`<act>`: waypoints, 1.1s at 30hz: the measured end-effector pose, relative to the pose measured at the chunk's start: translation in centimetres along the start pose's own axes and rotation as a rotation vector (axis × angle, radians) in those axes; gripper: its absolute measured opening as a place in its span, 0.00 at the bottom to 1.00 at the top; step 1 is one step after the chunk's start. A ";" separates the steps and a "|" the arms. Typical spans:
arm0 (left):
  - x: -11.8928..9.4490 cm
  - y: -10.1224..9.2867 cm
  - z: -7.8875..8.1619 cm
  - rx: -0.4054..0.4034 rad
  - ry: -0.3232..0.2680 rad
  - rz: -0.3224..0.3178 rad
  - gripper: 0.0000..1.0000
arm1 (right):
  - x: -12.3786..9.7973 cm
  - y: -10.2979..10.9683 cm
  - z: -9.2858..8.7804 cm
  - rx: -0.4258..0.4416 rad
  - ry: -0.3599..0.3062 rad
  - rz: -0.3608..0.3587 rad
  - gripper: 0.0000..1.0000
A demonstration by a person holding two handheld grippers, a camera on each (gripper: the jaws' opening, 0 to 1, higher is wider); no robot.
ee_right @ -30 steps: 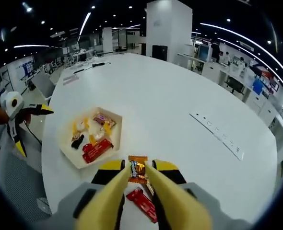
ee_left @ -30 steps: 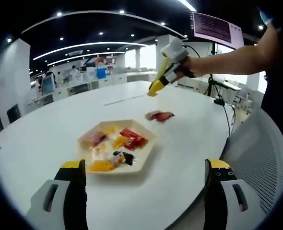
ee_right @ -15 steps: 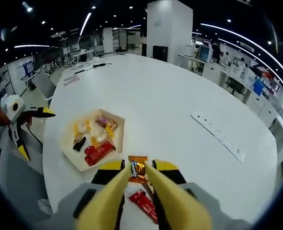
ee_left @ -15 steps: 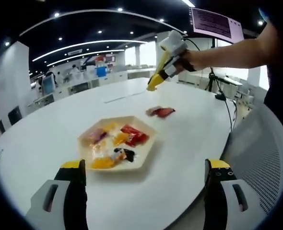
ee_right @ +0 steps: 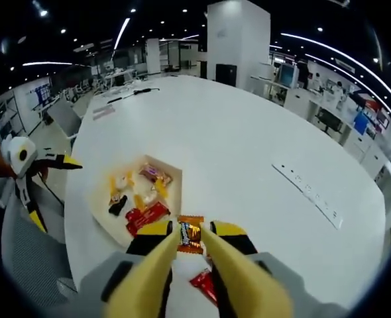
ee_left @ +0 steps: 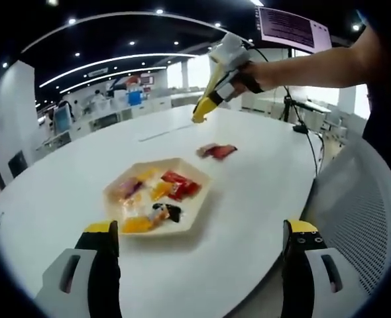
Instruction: Place the target food into the container with the food tongs after gripping and lifting it, then release it inside without dropping or visibly crushing the food.
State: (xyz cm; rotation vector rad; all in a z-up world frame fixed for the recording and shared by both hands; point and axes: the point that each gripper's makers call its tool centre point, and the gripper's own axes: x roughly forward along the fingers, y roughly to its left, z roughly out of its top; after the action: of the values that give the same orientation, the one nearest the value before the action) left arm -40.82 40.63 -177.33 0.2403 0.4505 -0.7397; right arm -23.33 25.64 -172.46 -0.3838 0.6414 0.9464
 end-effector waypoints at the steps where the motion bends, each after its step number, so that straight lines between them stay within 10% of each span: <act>1: 0.0 0.0 -0.1 0.003 0.002 0.000 1.00 | 0.1 0.1 0.1 -0.003 0.002 0.001 0.21; 33: -0.1 0.6 0.0 0.016 -0.001 0.030 1.00 | 5.4 9.9 7.1 -0.129 -0.026 0.145 0.21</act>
State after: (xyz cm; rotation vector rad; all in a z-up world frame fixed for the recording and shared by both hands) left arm -40.50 41.10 -177.20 0.2617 0.4393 -0.7145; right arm -27.04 38.33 -170.94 -0.4430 0.5918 1.1327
